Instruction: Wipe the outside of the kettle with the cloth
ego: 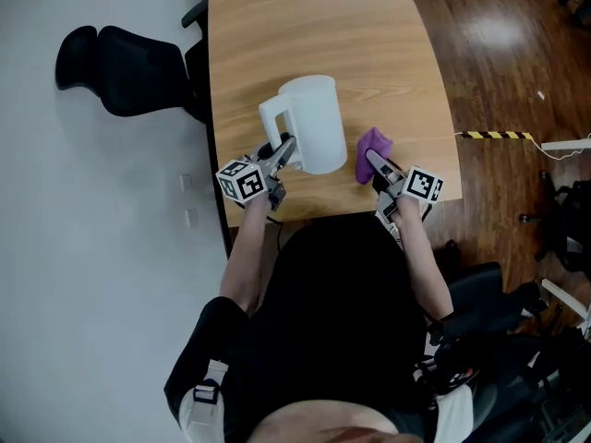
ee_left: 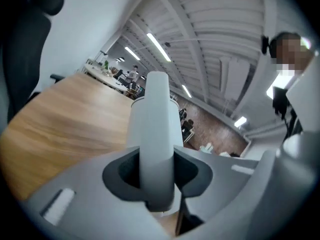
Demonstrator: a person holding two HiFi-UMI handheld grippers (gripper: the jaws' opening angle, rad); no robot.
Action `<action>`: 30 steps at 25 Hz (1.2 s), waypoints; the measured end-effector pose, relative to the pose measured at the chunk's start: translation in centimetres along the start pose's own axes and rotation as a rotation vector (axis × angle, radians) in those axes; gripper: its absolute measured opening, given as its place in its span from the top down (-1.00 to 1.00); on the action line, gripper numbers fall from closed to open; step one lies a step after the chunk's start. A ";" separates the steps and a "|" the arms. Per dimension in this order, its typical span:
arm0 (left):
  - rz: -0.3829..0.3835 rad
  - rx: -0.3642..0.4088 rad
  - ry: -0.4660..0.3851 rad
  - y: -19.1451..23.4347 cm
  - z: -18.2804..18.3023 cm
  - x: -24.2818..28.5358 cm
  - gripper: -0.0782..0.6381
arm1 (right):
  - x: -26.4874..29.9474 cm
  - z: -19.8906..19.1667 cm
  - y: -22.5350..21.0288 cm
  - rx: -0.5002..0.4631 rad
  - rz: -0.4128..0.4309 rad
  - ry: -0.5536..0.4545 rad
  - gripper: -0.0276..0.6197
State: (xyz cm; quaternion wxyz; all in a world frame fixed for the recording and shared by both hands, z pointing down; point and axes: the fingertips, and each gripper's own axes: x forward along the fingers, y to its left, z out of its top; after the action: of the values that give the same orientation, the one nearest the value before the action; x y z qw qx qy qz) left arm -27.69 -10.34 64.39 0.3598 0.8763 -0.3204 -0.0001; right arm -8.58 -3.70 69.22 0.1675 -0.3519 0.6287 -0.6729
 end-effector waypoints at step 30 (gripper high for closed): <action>-0.558 -0.849 -0.766 -13.0 13.6 -0.4 0.46 | -13.6 6.5 33.4 -1.077 0.724 -0.582 0.77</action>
State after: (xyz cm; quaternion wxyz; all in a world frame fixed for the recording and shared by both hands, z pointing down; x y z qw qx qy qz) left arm -23.82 -11.73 46.07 0.5224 0.6456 -0.1582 -0.5341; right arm -1.89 -4.49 33.19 0.3447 -0.3202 0.8810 -0.0494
